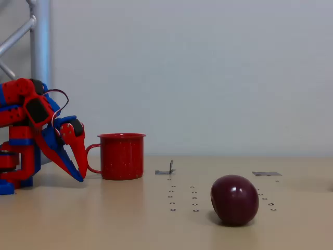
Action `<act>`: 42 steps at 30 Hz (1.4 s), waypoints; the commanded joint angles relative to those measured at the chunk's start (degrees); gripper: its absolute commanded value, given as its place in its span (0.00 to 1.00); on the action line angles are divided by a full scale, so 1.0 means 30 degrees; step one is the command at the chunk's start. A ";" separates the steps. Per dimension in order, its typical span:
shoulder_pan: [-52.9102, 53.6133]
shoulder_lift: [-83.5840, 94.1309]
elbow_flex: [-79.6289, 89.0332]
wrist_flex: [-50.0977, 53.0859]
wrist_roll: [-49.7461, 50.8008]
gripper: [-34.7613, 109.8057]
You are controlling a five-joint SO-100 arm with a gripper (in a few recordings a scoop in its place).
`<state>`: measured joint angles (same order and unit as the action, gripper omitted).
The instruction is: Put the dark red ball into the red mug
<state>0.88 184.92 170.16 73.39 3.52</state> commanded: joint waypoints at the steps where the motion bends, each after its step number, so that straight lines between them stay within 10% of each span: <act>1: -0.0293 0.1318 0.0322 -0.0381 -0.0205 0.23; 19: -0.0117 0.1318 0.0439 -0.1084 -0.1348 0.23; 42: 0.5684 -1.3682 -1.0342 -1.2217 -1.9805 0.24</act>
<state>16.70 148.89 146.43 39.11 -51.15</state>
